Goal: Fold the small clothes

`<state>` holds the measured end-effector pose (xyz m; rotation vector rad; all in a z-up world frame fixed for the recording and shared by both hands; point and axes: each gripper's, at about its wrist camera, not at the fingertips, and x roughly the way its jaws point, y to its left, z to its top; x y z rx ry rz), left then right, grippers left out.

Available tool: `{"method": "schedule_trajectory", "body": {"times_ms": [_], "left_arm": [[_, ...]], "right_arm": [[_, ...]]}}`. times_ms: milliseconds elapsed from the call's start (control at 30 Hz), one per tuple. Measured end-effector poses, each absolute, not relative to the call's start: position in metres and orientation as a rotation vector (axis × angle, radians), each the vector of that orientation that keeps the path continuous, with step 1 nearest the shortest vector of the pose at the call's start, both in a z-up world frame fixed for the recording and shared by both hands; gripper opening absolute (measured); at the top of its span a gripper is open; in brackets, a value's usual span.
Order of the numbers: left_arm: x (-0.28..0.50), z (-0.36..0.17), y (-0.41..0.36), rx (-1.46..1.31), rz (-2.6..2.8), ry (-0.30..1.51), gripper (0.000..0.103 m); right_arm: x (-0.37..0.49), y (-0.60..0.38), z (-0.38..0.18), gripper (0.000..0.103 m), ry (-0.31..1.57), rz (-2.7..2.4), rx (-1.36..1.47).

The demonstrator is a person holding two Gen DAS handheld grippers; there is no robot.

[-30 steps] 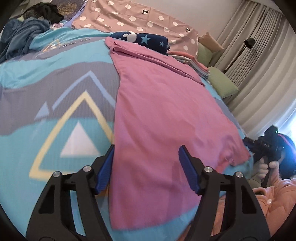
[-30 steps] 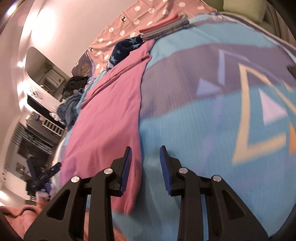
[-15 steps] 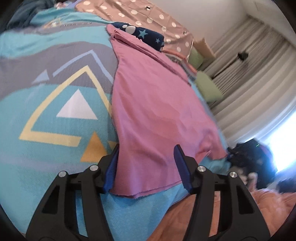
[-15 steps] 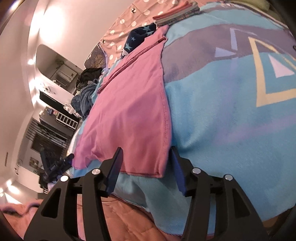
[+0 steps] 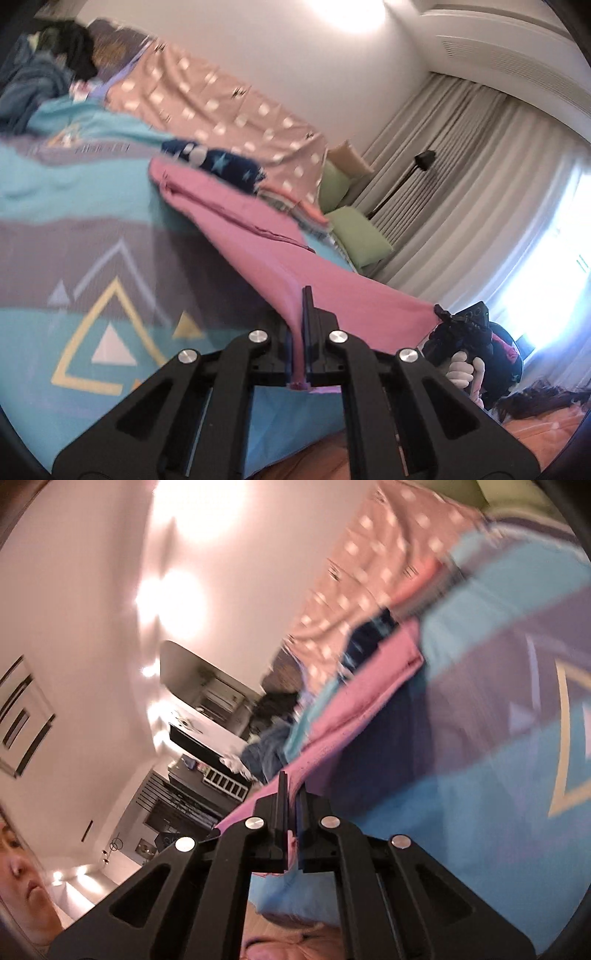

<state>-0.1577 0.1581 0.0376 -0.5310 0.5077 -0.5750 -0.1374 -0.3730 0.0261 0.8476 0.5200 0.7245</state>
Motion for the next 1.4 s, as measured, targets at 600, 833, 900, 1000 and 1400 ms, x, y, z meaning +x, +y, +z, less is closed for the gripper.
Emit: {"method": "schedule_trajectory", "body": {"times_ms": [600,833,900,1000,1400], "left_arm": [[-0.146,0.073,0.16,-0.5,-0.453,0.505,0.004],[-0.093,0.062,0.167,-0.551,-0.451,0.525,0.004],[-0.079,0.064,0.169,-0.56,-0.449,0.525,0.004],[-0.056,0.065,0.169,-0.563,-0.451,0.535,0.004],[0.042,0.079,0.172,-0.53,-0.429,0.54,0.004]], "right_arm": [[-0.123,-0.369,0.057,0.003,0.471,0.602,0.695],[-0.075,-0.365,0.052,0.003,0.477,0.579,0.714],[-0.059,-0.365,0.052,0.003,0.484,0.567,0.712],[-0.034,-0.364,0.053,0.003,0.502,0.553,0.714],[0.076,-0.355,0.057,0.003,0.526,0.51,0.661]]}}
